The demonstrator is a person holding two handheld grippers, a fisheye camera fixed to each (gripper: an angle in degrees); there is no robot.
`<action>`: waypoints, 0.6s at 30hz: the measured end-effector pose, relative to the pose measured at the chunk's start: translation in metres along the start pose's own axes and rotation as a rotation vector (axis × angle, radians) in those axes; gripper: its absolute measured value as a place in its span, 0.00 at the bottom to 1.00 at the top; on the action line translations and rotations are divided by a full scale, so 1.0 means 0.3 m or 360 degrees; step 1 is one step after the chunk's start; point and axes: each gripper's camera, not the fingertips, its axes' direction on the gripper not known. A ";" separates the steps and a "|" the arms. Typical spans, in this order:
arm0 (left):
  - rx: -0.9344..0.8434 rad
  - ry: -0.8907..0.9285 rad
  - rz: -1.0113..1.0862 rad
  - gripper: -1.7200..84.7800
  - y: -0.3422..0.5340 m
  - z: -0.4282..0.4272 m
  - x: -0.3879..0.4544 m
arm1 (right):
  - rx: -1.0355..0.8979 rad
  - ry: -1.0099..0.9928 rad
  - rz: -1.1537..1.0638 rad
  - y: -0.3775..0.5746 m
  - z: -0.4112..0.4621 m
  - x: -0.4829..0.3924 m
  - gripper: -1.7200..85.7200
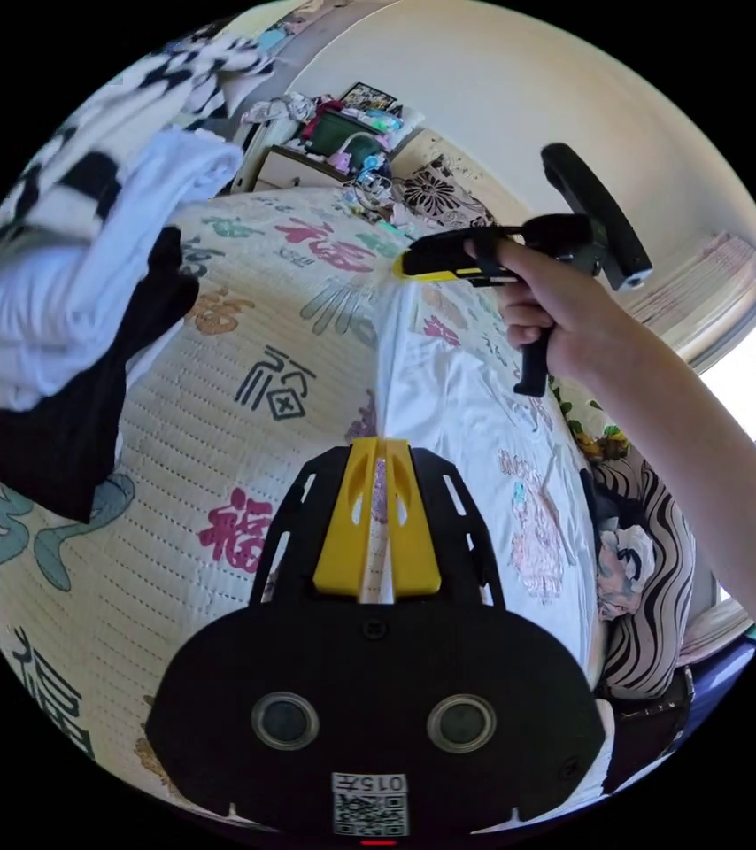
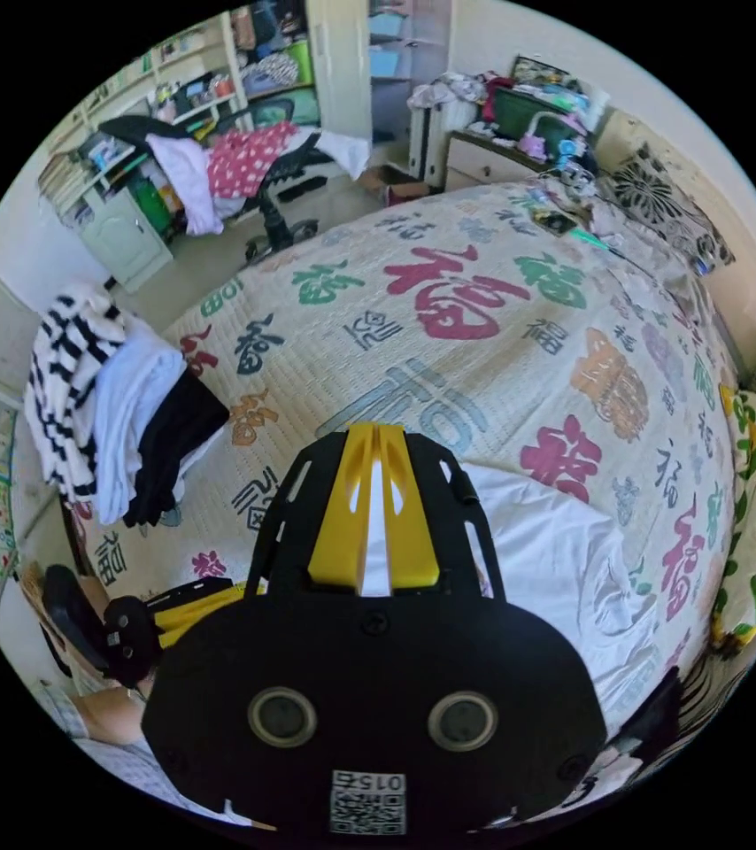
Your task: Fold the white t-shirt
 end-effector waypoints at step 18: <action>-0.0332 -0.0081 0.0735 0.02 0.178 0.193 0.526 | -0.0035 0.0015 0.0580 0.609 -0.059 0.609 0.01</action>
